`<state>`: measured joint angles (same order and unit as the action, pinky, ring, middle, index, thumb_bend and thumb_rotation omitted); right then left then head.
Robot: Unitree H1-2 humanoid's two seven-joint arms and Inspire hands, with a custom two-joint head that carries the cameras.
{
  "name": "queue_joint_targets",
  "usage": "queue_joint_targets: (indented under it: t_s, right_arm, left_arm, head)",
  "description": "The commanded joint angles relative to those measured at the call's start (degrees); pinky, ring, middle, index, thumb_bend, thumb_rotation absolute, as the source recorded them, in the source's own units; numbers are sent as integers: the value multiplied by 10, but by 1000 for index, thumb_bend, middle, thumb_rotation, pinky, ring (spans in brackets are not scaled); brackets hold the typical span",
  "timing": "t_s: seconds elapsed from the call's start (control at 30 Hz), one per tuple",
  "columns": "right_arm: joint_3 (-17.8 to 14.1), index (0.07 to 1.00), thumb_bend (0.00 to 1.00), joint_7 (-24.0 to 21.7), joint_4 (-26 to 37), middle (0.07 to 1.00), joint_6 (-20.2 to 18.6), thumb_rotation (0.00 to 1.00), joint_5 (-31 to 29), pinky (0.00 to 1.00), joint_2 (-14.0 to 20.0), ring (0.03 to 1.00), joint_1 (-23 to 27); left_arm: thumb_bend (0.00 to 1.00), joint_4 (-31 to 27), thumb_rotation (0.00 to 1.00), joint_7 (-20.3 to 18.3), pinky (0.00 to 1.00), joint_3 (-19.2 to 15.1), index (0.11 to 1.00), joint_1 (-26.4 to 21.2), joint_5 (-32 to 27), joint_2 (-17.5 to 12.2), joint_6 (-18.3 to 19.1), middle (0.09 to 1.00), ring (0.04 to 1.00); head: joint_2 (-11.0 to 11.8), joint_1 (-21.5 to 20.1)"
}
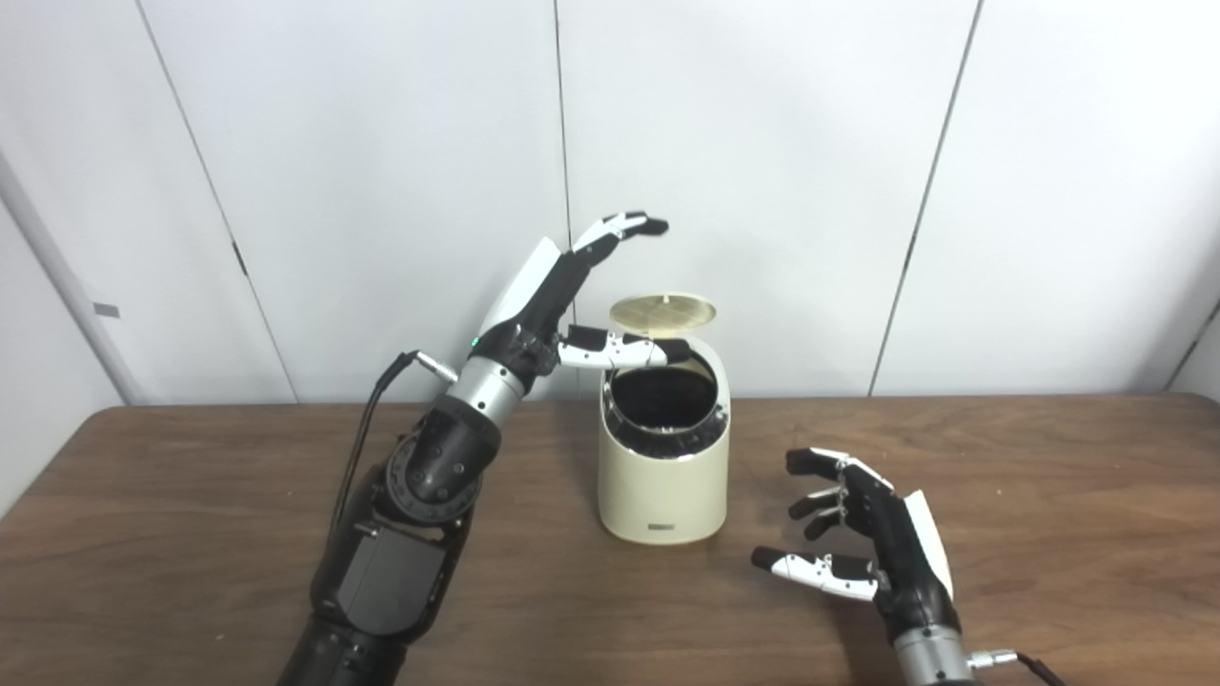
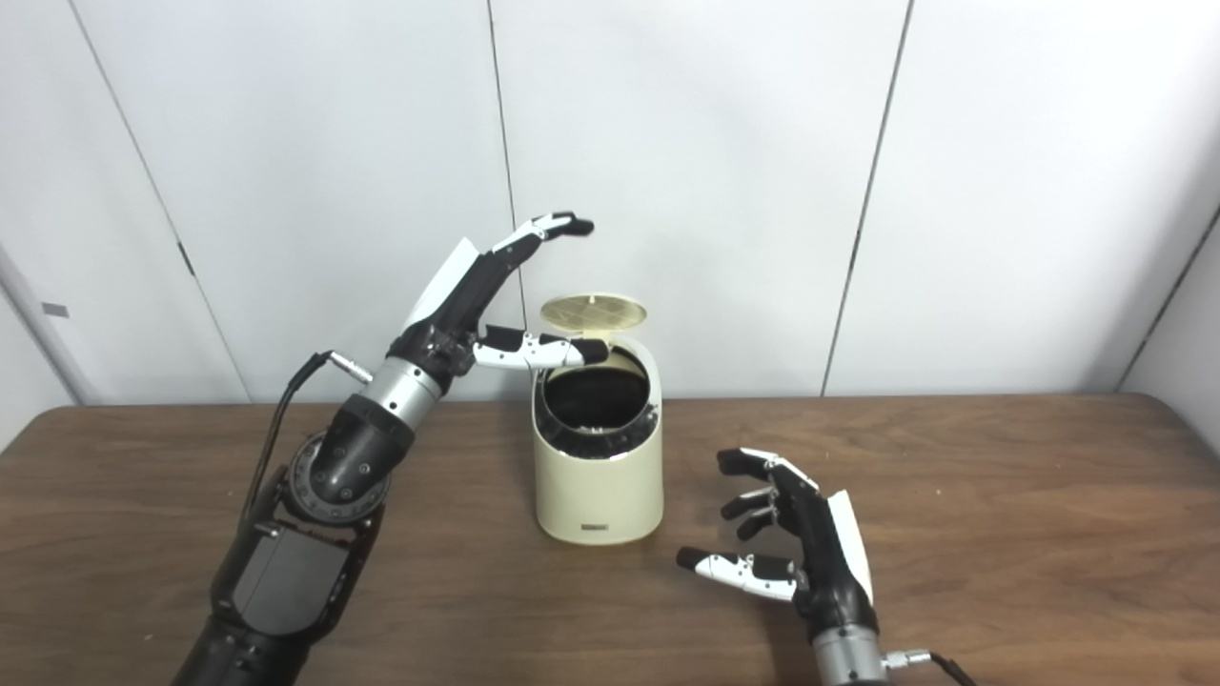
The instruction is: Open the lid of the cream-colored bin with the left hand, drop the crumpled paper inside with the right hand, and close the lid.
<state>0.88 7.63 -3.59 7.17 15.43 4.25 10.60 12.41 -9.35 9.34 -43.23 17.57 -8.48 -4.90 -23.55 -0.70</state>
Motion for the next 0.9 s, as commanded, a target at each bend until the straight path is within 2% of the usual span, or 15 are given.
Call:
queue_joint_targets:
  t_s: [0.0,0.1,0.3,0.7,0.87]
  right_arm:
    - [2,679,781,2,18,708,9,2,-1,400,-4,533,15]
    - [1,677,784,3,19,704,10,7,0,407,-5,539,15]
    - [1,675,780,3,21,712,9,18,1,391,-6,539,16]
    - [0,680,782,4,21,712,6,26,-1,399,-9,548,19]
    - [0,679,781,3,23,710,7,32,1,397,-8,548,19]
  left_arm:
    - [938,-12,296,6,947,-1,829,-26,1,-9,-19,880,951]
    - [920,-14,280,4,894,2,794,-23,5,-13,-24,845,904]
    - [918,-21,288,11,791,13,776,-19,37,-20,-19,829,876]
    - [916,-28,272,-1,900,19,764,-10,54,-22,2,826,961]
    - [912,-28,286,-5,901,26,761,-7,62,-26,8,829,978]
  head:
    - [0,-1]
    - [-2,-2]
    - [-3,-4]
    - [-3,-6]
    - [-4,-7]
